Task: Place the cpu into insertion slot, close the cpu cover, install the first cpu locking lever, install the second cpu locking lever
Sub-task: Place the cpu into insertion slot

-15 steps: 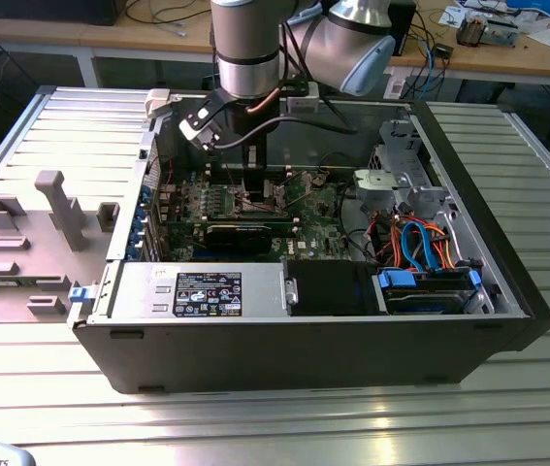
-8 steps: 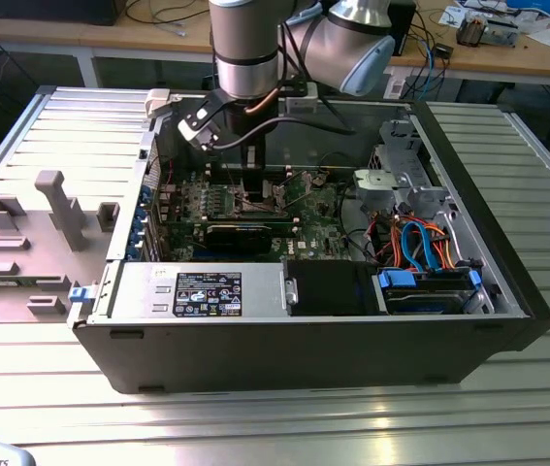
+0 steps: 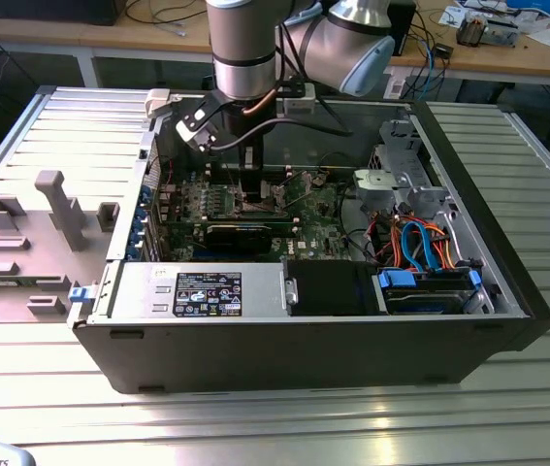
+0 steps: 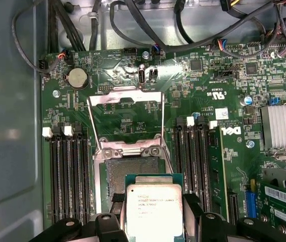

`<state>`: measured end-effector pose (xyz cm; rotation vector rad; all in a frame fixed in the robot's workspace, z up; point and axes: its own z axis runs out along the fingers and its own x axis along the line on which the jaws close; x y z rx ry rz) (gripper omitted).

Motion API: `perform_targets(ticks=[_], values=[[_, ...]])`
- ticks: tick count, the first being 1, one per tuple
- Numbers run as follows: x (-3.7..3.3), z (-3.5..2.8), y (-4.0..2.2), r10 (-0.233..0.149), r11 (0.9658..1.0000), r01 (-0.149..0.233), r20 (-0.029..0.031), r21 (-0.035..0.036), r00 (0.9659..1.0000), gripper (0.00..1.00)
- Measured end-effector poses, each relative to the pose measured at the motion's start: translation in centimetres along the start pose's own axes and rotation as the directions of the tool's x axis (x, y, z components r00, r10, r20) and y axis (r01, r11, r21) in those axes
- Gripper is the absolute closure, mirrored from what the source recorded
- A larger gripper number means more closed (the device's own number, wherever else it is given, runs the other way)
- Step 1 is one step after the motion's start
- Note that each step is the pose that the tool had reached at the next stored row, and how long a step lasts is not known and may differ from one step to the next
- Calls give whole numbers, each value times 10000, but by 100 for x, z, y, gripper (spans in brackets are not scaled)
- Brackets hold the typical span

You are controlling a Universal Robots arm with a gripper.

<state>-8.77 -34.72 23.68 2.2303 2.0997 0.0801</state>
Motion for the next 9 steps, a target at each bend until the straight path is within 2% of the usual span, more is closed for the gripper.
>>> perform_targets(ticks=[9], values=[[0, 8, -14, 0, 10000, 0, 0, 0, 10000, 46]])
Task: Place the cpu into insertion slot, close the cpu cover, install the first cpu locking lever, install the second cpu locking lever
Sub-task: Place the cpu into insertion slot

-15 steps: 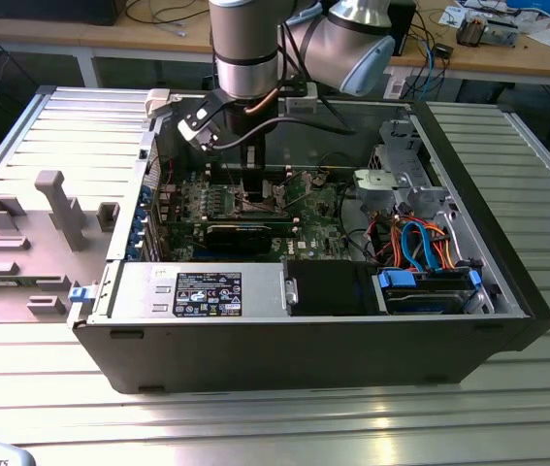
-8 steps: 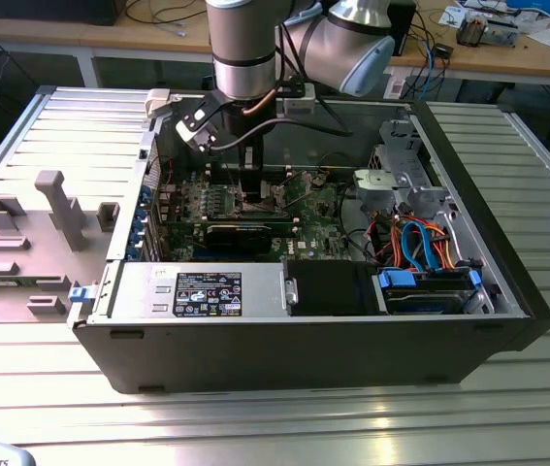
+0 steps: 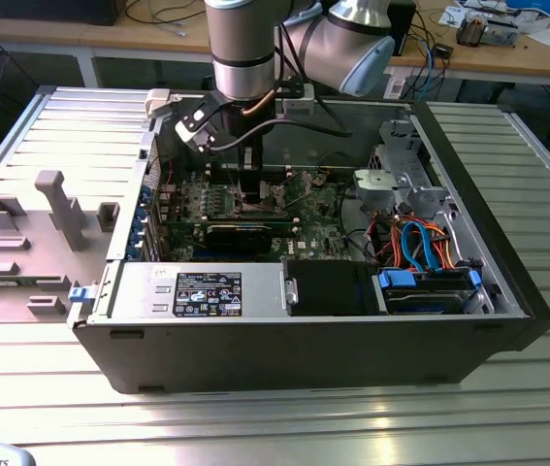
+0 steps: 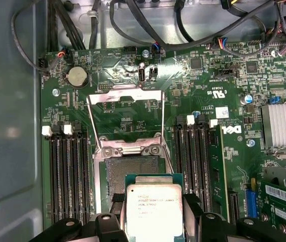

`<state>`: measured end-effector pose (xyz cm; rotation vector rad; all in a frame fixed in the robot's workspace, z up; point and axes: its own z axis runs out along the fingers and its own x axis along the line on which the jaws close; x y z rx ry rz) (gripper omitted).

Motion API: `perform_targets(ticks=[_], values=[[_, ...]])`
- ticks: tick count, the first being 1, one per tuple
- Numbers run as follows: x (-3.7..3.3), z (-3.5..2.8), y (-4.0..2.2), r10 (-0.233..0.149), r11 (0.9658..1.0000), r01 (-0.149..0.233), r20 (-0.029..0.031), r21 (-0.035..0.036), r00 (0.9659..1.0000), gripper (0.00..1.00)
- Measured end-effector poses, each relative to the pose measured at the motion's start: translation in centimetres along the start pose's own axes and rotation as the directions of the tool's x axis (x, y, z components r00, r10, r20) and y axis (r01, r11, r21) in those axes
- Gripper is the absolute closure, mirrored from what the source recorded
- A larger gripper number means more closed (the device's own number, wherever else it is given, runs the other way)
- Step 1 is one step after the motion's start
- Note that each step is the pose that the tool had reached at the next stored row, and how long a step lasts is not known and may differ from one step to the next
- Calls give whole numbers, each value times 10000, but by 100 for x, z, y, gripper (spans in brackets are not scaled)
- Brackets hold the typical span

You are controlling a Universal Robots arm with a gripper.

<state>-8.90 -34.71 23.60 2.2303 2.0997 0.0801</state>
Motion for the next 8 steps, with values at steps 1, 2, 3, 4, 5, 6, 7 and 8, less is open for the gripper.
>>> perform_targets(ticks=[1, 2, 3, 4, 5, 6, 7, 8], values=[[0, 1, -2, 0, 10000, 0, 0, 0, 10000, 46], [0, 1, -3, 0, 10000, 0, 1, 1, 10000, 46], [0, 2, -6, 0, 10000, 0, 1, 0, 10000, 46], [0, 4, -10, 0, 10000, 0, 1, 1, 10000, 46], [0, 5, -11, 0, 10000, 0, 0, 0, 10000, 46], [0, 5, -12, 0, 10000, 0, 1, 1, 10000, 46], [0, 6, -15, 0, 10000, 0, 0, 1, 10000, 46], [0, 7, -16, 0, 10000, 0, 0, 0, 10000, 46]])
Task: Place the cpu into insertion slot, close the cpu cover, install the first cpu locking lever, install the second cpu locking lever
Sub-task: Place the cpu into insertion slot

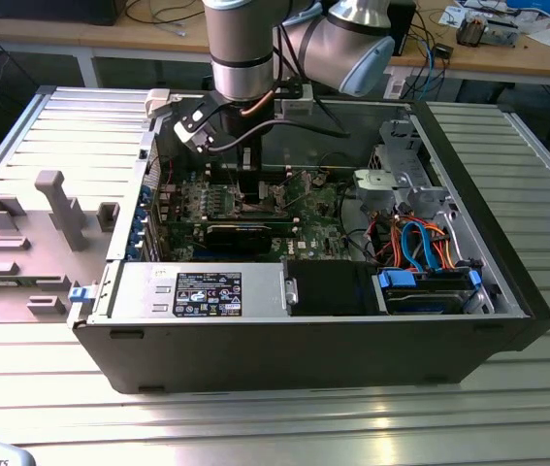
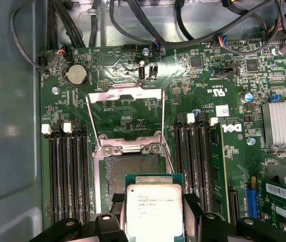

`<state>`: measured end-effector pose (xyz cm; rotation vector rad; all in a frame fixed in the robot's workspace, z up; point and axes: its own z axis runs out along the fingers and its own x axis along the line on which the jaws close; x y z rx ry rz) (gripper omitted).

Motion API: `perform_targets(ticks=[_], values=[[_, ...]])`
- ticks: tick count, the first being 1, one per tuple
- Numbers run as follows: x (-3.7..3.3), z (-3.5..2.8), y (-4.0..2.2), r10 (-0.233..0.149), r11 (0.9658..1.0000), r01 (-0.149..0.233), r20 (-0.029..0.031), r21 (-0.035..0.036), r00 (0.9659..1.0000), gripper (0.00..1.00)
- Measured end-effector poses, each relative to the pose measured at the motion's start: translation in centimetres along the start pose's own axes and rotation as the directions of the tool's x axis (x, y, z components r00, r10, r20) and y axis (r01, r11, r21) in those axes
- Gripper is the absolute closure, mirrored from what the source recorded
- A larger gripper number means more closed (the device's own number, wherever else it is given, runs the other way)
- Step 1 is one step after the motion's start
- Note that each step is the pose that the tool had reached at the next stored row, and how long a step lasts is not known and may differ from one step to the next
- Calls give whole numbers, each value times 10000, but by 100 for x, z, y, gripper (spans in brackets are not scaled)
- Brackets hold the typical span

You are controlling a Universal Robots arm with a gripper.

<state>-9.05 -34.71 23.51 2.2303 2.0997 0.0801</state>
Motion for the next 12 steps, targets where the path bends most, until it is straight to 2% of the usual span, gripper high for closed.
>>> perform_targets(ticks=[12], values=[[-1, 7, -21, 0, 10000, 0, 0, 1, 10000, 46]])
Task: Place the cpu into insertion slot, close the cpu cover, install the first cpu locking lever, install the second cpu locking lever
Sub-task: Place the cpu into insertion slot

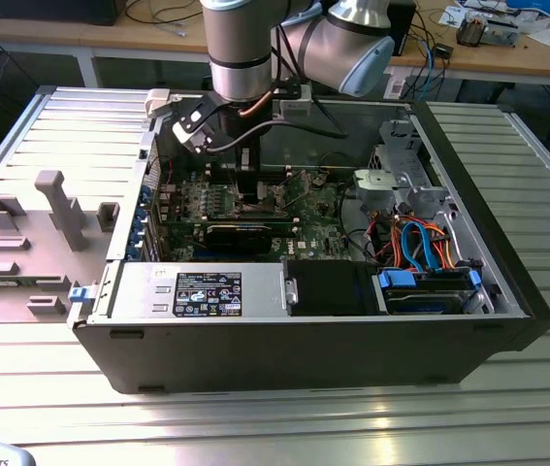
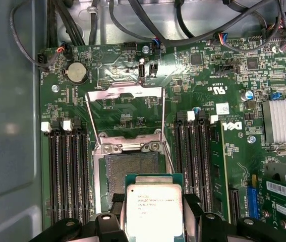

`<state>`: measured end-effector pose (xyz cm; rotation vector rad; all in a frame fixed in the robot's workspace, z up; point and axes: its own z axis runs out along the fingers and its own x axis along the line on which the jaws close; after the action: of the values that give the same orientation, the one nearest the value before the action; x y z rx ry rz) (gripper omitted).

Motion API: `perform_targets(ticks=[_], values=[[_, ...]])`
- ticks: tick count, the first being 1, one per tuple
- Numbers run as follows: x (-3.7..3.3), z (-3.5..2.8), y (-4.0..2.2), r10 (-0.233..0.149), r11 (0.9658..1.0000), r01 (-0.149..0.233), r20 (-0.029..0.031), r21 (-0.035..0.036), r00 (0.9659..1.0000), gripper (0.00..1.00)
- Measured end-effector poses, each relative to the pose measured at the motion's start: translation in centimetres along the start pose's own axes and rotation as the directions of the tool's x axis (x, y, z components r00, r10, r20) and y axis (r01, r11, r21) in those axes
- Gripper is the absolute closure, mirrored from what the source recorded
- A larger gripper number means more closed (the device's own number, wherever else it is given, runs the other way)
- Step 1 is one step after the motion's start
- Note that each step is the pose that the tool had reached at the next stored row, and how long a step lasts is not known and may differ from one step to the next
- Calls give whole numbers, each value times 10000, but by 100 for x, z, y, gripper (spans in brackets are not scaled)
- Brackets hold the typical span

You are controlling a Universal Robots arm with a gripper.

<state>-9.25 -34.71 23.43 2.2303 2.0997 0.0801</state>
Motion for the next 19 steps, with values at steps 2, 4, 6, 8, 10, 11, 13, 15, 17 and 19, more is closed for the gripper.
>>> perform_targets(ticks=[2, 4, 6, 8, 10, 11, 13, 15, 17, 19], values=[[0, 7, -14, 0, 10000, 0, 0, 0, 10000, 46], [-1, 12, -23, 0, 10000, 0, 0, 0, 10000, 46], [-1, 14, -26, 0, 10000, 0, 0, 0, 10000, 46], [-1, 18, -31, 0, 10000, 0, 0, -1, 10000, 46], [-1, 22, -38, 0, 10000, 0, 0, 0, 10000, 46], [-1, 22, -39, 0, 10000, 0, 0, 0, 10000, 46], [-1, 24, -44, 1, 10000, -1, 0, 0, 10000, 46], [-1, 26, -50, 0, 10000, 0, -1, 0, 10000, 46], [-1, 27, -55, 0, 10000, 0, 1, 0, 10000, 46], [-1, 28, -58, -1, 10000, 1, 1, 0, 10000, 46]])
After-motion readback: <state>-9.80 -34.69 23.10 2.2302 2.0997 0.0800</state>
